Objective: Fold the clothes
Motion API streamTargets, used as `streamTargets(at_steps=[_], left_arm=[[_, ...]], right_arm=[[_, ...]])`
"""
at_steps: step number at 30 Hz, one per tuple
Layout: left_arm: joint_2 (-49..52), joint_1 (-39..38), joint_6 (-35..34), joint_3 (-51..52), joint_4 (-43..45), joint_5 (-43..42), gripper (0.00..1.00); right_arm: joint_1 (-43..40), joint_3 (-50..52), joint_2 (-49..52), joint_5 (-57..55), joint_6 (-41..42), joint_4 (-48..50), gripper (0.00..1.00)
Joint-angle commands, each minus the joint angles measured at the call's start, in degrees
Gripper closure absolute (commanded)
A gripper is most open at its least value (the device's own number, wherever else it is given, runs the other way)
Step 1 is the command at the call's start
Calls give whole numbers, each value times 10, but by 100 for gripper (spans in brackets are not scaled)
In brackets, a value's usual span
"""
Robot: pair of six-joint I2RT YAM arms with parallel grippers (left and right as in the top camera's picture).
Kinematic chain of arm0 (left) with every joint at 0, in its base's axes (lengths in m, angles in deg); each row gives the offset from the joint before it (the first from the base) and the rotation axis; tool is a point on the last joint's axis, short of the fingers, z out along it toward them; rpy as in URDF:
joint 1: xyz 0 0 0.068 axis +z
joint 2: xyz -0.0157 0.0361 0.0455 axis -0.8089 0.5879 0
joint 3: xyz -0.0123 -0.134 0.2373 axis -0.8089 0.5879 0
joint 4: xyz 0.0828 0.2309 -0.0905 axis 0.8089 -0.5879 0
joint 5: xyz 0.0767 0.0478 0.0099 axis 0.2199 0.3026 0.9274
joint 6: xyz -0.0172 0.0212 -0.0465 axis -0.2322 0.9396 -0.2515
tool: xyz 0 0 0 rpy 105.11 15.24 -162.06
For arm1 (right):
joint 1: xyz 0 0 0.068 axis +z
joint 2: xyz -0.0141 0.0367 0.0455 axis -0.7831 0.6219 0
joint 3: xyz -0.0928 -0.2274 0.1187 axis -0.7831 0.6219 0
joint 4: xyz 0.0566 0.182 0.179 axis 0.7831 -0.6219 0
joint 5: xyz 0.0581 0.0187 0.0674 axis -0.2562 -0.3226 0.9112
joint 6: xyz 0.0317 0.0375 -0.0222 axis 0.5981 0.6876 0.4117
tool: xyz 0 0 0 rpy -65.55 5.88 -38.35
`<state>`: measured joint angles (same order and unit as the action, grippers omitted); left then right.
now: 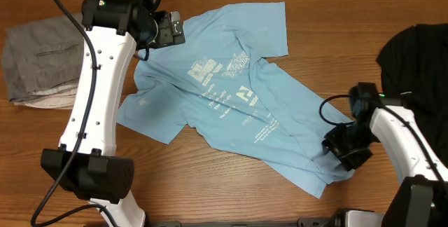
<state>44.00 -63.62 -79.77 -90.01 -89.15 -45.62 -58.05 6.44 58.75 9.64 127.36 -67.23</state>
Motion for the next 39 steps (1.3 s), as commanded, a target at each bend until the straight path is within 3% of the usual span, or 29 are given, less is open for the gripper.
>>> streamTargets(at_steps=[1,17,22,27,30,39], left_arm=[[6,2,-4,0,0,-3,0],[6,2,-4,0,0,-3,0],[6,2,-4,0,0,-3,0],[6,2,-4,0,0,-3,0],[6,2,-4,0,0,-3,0],[6,2,-4,0,0,-3,0]], right_arm=[[-10,12,-2,19,7,2,53],[-10,83,-2,30,7,72,54],[-10,83,-2,30,8,78,62],[-10,84,-2,30,8,84,61],[-10,84,-2,30,7,83,50],[-10,93,-2,30,7,95,56]])
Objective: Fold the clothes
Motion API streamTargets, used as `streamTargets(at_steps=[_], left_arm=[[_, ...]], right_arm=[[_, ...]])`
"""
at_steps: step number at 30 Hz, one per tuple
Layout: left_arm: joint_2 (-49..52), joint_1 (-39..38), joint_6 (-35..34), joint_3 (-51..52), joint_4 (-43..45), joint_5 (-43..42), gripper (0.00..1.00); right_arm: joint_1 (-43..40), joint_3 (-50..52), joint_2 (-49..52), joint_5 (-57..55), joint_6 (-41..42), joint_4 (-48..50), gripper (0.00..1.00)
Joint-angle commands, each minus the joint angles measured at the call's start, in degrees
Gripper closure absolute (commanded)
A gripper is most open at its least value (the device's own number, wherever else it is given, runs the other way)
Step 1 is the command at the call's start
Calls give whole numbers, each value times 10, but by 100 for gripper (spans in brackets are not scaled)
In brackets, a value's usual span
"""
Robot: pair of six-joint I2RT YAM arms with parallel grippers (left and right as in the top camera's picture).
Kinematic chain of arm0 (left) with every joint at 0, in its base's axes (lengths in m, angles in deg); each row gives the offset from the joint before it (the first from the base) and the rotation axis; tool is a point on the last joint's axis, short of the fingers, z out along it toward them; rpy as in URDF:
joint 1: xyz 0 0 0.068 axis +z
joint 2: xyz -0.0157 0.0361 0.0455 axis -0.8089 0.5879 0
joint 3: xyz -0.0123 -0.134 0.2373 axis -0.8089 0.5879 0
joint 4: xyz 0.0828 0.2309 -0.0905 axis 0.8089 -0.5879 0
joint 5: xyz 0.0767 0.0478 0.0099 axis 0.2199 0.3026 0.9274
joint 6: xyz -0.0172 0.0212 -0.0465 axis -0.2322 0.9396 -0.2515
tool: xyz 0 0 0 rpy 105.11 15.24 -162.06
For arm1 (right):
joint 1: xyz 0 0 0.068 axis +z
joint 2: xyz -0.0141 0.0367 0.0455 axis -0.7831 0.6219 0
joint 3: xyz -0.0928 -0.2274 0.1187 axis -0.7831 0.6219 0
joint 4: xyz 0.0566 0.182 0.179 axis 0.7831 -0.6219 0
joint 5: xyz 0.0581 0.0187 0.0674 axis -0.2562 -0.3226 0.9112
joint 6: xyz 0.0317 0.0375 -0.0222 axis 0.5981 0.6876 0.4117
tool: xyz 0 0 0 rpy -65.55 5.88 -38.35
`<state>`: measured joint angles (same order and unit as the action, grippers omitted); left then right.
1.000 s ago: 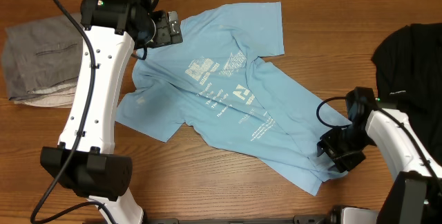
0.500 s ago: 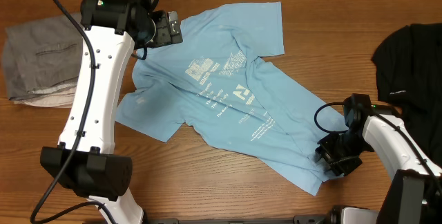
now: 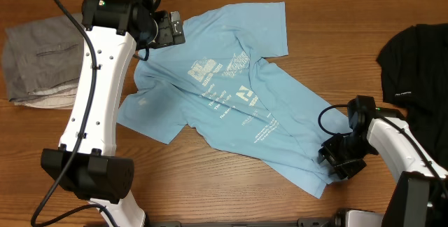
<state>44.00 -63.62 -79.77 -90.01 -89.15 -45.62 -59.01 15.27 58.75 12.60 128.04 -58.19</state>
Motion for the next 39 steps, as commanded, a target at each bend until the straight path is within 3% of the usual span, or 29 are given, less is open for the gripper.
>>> streamTargets(at_steps=[1,7,16,21,39], left_arm=[[6,2,-4,0,0,-3,0],[6,2,-4,0,0,-3,0],[6,2,-4,0,0,-3,0],[6,2,-4,0,0,-3,0],[6,2,-4,0,0,-3,0]], right_arm=[[0,5,-2,1,1,4,58],[0,5,-2,1,1,8,63],[0,5,-2,0,0,9,63],[0,5,-2,1,-1,8,57],[0,5,-2,6,-1,5,59]])
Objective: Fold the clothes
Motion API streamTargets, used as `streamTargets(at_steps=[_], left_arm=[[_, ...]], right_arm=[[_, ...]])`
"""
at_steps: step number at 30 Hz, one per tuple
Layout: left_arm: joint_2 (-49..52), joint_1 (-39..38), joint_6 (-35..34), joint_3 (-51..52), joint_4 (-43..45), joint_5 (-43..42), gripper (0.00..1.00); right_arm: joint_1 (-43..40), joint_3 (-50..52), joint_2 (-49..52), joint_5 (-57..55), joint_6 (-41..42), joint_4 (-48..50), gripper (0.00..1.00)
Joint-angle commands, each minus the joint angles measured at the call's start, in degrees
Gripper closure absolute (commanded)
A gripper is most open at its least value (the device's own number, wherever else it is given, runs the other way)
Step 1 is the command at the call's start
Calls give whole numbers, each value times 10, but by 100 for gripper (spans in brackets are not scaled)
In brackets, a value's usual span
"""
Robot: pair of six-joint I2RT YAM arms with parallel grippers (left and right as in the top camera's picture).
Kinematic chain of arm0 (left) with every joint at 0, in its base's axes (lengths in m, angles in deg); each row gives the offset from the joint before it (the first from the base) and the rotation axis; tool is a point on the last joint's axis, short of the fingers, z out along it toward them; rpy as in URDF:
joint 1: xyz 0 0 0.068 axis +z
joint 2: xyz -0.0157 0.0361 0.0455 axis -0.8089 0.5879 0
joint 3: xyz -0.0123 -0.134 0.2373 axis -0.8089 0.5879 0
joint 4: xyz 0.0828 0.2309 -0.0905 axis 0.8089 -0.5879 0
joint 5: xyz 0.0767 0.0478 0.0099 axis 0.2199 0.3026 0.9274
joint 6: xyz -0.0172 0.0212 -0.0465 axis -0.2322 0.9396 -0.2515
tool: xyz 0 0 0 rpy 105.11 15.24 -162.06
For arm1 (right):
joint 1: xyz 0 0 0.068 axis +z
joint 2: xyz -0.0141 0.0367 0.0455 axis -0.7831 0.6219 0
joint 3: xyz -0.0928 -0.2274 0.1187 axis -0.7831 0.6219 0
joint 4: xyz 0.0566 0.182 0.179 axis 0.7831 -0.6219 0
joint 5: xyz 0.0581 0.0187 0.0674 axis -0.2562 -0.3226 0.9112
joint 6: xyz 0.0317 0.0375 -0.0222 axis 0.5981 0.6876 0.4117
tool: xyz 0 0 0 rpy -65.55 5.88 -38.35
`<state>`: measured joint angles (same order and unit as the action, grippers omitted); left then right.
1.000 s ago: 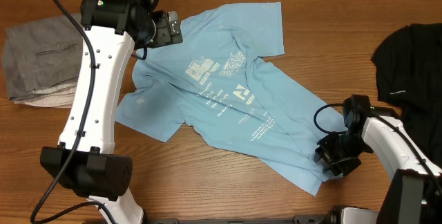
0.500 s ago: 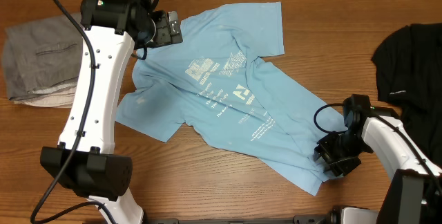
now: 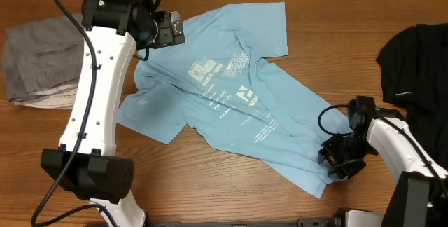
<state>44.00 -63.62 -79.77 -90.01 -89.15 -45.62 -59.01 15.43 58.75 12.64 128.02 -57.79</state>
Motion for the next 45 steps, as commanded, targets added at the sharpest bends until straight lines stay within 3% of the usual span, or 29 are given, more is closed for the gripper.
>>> streamTargets(at_steps=[1,22,25,34,41,45], left_arm=[[6,2,-4,0,0,-3,0],[6,2,-4,0,0,-3,0],[6,2,-4,0,0,-3,0],[6,2,-4,0,0,-3,0],[6,2,-4,0,0,-3,0],[6,2,-4,0,0,-3,0]], right_arm=[[0,4,-2,5,-1,2,58],[0,31,-2,7,-1,30,58],[0,30,-2,7,-1,29,63],[0,29,-2,7,-1,28,65],[0,24,-2,8,-1,27,76],[0,21,-2,15,-1,27,78]])
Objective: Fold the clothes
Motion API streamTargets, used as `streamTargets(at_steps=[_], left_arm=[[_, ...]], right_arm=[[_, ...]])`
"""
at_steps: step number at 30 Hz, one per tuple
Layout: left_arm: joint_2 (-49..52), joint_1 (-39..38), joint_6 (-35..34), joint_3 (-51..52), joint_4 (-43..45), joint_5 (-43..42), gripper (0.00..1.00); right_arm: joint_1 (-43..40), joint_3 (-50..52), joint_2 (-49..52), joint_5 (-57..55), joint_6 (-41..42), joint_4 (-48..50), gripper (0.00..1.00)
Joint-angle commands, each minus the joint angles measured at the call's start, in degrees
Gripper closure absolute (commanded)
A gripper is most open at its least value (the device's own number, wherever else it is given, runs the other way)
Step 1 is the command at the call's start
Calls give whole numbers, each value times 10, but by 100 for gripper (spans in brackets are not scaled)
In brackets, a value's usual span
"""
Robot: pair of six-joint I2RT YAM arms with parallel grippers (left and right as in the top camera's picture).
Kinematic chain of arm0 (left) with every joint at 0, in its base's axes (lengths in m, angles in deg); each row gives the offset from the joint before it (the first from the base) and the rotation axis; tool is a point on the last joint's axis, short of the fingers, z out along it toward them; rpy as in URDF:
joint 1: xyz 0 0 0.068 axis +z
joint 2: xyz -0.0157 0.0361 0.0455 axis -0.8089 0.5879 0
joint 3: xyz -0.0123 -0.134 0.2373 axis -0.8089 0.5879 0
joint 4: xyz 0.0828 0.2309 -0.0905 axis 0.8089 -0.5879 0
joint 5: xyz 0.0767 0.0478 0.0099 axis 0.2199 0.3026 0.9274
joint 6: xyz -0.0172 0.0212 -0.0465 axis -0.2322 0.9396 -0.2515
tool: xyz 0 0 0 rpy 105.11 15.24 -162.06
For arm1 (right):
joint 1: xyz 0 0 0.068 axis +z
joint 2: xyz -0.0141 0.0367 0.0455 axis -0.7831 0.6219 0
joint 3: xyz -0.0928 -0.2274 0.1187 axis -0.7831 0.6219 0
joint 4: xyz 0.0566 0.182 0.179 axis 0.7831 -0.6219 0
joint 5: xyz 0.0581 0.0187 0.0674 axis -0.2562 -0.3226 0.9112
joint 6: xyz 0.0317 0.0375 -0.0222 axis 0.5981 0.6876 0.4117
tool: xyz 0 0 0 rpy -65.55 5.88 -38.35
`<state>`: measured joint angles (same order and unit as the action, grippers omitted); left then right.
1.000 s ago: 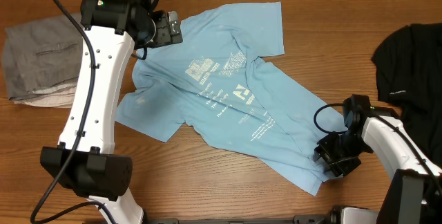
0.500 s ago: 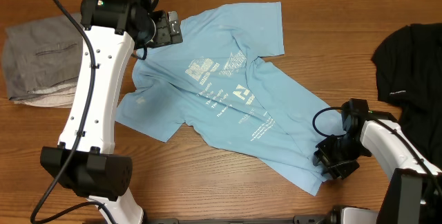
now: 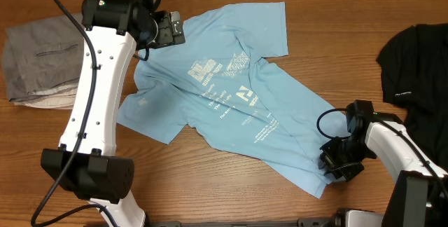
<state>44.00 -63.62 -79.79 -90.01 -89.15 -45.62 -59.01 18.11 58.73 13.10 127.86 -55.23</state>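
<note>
A light blue T-shirt (image 3: 231, 94) with white print lies crumpled and slanted across the wooden table (image 3: 210, 192). My left gripper (image 3: 171, 29) is at the shirt's far left edge, beside the collar end, and its jaws are too dark to read. At the shirt's near right hem corner my right gripper (image 3: 334, 165) is low on the cloth. Its fingers are hidden under the wrist, so I cannot tell whether they hold the hem.
A grey garment (image 3: 38, 59) lies bunched at the far left of the table. A black garment (image 3: 420, 59) lies heaped at the right edge, close behind my right arm. The right arm's cable (image 3: 327, 118) loops over the shirt's hem.
My right gripper has shifted slightly toward the table's front edge at the hem corner. The left arm and the shirt look unchanged.
My right gripper was first at the shirt's right hem edge, a little farther back. Then it was lower and more to the left, on the hem corner, and it has stayed there with small shifts. My left gripper has stayed at the collar end throughout.
</note>
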Motion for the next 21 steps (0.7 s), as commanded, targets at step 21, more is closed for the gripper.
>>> streamTargets(at_steps=[21], left_arm=[[6,2,-3,0,0,-3,0]], right_arm=[[-1,-135,-2,24,-2,-44,96]])
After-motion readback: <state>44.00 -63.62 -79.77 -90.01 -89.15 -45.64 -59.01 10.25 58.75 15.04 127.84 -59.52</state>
